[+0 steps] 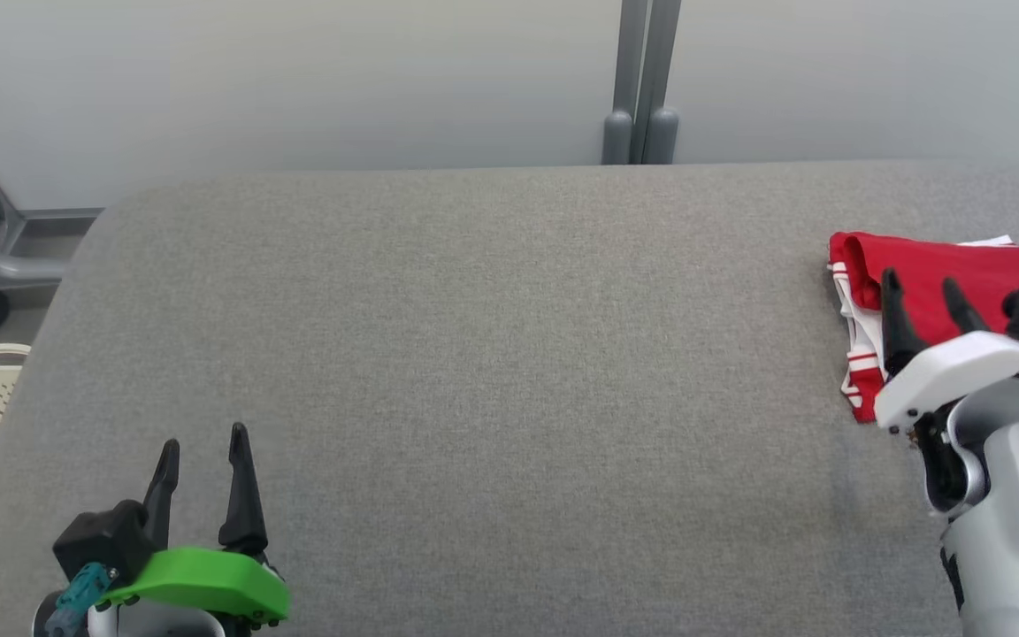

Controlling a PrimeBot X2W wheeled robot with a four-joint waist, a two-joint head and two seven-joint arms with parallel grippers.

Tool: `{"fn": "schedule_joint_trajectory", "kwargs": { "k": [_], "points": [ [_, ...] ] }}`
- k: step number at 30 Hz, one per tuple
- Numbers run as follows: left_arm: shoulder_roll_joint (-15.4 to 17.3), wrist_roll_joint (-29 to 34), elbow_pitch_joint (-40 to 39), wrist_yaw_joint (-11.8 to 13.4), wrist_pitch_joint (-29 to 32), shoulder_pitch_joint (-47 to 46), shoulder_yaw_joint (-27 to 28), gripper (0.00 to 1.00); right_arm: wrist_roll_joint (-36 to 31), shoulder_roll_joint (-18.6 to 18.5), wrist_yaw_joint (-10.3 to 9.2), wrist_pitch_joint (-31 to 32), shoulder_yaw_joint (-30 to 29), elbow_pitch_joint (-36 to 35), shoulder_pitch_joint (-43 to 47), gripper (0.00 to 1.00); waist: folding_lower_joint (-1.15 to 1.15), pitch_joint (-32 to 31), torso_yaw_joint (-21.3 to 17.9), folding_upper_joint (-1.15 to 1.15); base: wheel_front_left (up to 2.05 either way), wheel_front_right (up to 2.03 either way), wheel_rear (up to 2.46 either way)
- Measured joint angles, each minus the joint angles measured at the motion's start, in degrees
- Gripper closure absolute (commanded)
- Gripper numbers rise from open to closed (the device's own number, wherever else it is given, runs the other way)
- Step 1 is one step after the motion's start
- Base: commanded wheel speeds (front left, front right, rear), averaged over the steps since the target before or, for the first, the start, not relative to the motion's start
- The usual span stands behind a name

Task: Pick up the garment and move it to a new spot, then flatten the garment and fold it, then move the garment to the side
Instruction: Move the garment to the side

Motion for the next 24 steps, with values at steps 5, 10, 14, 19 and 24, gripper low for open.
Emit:
{"fn": "schedule_joint_trajectory", "kwargs": {
  "k": [5,10,14,19,24],
  "points": [
    [0.02,-1.62,-0.59,0.37,1.0,2.09,0.6,0.0,1.76,2.7,0.0,0.78,0.15,-6.97,7.06,0.0,0.0,-2.36,1.48,0.0,0.0,0.0,0.0],
    [0.57,-2.13,0.36,0.14,1.4,3.08,0.86,0.0,3.35,5.37,-0.01,1.13,0.57,-13.15,14.39,0.0,0.0,-3.91,2.73,0.0,0.0,0.0,0.0],
    [1.86,-1.33,1.34,0.02,1.71,3.88,0.16,0.0,3.53,6.25,-0.01,1.66,3.1,-17.05,19.51,0.0,0.0,-4.82,3.2,0.0,0.0,0.0,0.0],
    [2.99,-0.09,2.14,-0.84,1.83,5.0,-1.42,0.0,4.69,6.37,-0.02,1.68,5.73,-19.89,24.46,0.0,0.0,-5.49,2.9,0.0,0.0,0.0,0.0],
    [3.58,1.11,2.24,-1.49,0.83,5.99,-2.59,0.0,4.07,6.42,-0.02,0.27,7.27,-20.82,27.78,0.0,0.0,-5.96,2.24,0.0,0.0,0.0,0.0]
  ]
}}
